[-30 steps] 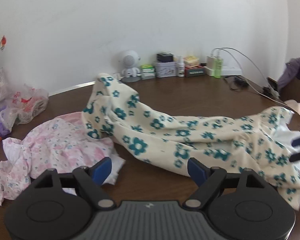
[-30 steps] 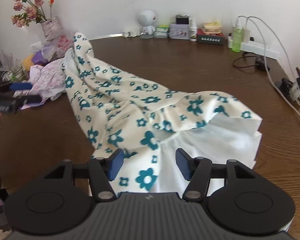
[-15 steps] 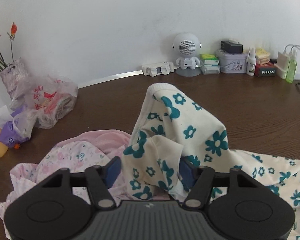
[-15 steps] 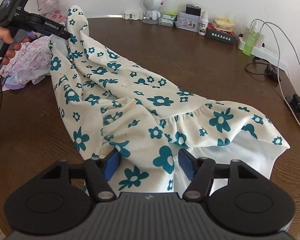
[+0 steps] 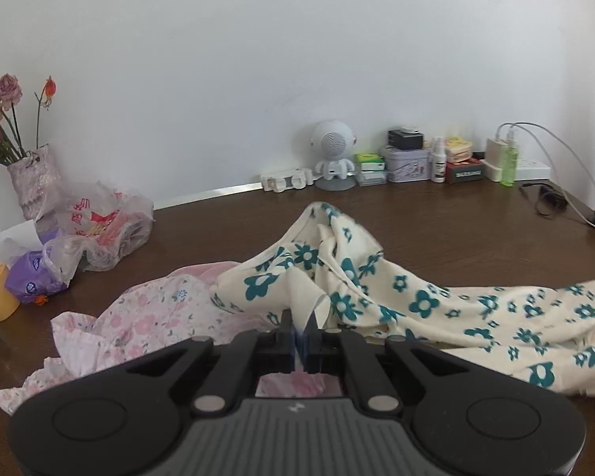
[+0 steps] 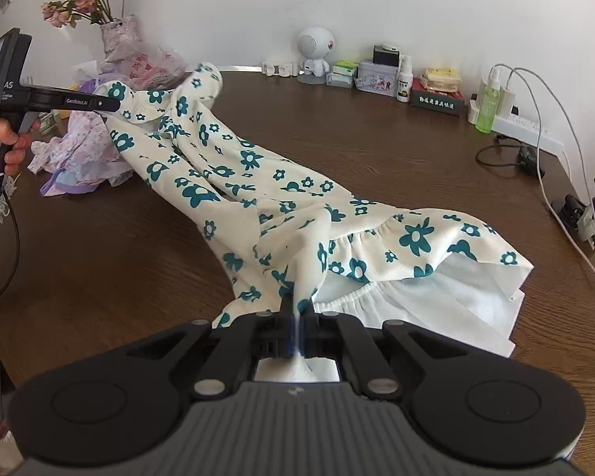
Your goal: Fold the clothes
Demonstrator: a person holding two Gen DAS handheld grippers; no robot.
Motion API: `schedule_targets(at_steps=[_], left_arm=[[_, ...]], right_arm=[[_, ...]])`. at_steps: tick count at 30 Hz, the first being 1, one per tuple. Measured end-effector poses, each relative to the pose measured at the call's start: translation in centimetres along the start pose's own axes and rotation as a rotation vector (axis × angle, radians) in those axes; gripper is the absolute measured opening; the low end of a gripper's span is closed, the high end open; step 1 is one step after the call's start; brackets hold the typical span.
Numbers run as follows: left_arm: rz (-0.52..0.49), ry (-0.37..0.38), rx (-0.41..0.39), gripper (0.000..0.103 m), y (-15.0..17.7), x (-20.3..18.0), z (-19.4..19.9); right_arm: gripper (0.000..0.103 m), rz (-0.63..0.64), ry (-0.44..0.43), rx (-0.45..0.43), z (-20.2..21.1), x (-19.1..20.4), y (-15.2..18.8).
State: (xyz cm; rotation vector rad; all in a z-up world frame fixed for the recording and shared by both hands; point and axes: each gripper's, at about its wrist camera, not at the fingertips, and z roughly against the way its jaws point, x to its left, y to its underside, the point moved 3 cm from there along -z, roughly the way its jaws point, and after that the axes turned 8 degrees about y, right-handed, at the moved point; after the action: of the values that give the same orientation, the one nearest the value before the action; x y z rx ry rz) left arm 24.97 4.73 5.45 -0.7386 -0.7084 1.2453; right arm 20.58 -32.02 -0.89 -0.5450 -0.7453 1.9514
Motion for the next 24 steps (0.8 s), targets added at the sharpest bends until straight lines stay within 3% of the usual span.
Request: schedule_targets(at_steps=[3, 7, 12, 15, 16, 17, 20, 24], left_arm=[[-0.026, 0.041, 0.002, 0.002, 3.2, -2.4, 3.5], [0.012, 0.120, 0.073, 0.002, 8.7, -4.9, 5.7], [0.046, 0.141, 0.127, 0.003, 12.7, -6.3, 6.7], [0.034, 0.108, 0.142, 0.021, 13.0, -6.3, 6.9], [0.027, 0.094, 0.144, 0.041, 12.8, -6.3, 7.0], [0.020, 0.087, 0.134, 0.051, 12.5, -6.2, 6.9], [-0.005, 0.082, 0.130, 0.051, 11.8, -6.2, 6.6], [-0.026, 0.073, 0.170, 0.051, 11.8, -6.1, 5.4]], right_arm=[[0.002, 0.050, 0.036, -0.005, 2.4, 0.5, 1.4], [0.002, 0.062, 0.129, 0.056, 3.1, 0.5, 4.5], [0.003, 0.028, 0.104, 0.118, 3.1, 1.1, 7.7], [0.020, -0.016, 0.072, 0.099, 3.9, 0.7, 7.5], [0.036, -0.025, 0.069, 0.085, 4.2, 0.6, 7.3], [0.041, -0.023, 0.069, 0.070, 4.4, 0.5, 7.1], [0.046, -0.011, 0.080, 0.040, 4.3, 0.4, 6.0], [0.048, -0.066, 0.027, 0.059, 2.5, -0.5, 4.5]])
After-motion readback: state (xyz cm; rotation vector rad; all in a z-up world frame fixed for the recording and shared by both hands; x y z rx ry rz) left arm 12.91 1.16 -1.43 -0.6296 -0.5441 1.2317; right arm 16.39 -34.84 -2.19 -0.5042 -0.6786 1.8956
